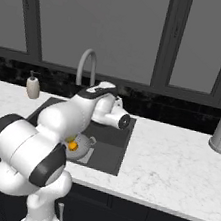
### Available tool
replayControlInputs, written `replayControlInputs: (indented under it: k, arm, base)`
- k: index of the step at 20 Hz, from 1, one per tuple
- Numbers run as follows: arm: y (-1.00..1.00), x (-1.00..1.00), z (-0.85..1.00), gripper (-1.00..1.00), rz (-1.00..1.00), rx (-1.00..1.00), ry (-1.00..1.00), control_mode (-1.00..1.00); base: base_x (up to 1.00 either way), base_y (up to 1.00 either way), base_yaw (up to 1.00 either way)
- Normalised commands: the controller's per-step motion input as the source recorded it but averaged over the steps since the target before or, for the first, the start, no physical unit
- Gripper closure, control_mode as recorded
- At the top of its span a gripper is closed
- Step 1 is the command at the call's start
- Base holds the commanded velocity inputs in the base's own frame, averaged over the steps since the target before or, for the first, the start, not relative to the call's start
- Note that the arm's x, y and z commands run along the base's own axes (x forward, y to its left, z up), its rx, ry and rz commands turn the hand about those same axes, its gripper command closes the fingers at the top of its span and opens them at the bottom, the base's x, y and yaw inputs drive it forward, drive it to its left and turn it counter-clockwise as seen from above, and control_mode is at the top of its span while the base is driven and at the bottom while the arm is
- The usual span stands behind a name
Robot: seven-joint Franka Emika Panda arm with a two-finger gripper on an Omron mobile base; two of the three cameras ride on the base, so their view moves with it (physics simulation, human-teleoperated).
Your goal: Put the colander in the sink, put the tangerine, pear in the colander, and turn on the sink faucet and pour water over the colander.
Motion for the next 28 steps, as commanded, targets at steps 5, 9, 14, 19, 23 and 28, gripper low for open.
replayControlInputs:
  k: [5, 9, 14, 19, 23, 28]
  arm:
    - [0.02, 0.13, 0.00, -1.00, -0.10, 0.00, 0.00, -1.00]
    - [0.07, 0.11, -0.03, -1.00, -0.08, 0.00, 0.00, -1.00]
    - [0.15, 0.20, -0.03, -1.00, -0.05, 0.00, 0.00, -1.00]
    - [0.04, 0.28, 0.00, -1.00, -0.02, 0.00, 0.00, -1.00]
    - [0.02, 0.29, 0.00, -1.00, -0.01, 0.00, 0.00, -1.00]
    - [0.10, 0.16, -0.12, -1.00, 0.00, 0.00, 0.00, -1.00]
  base:
    - [0.00, 0.00, 0.00]
    - [0.00, 0.00, 0.00]
    - [0.00, 0.00, 0.00]
    - [0.00, 0.00, 0.00]
    - [0.00, 0.00, 0.00]
    - [0.00, 0.00, 0.00]
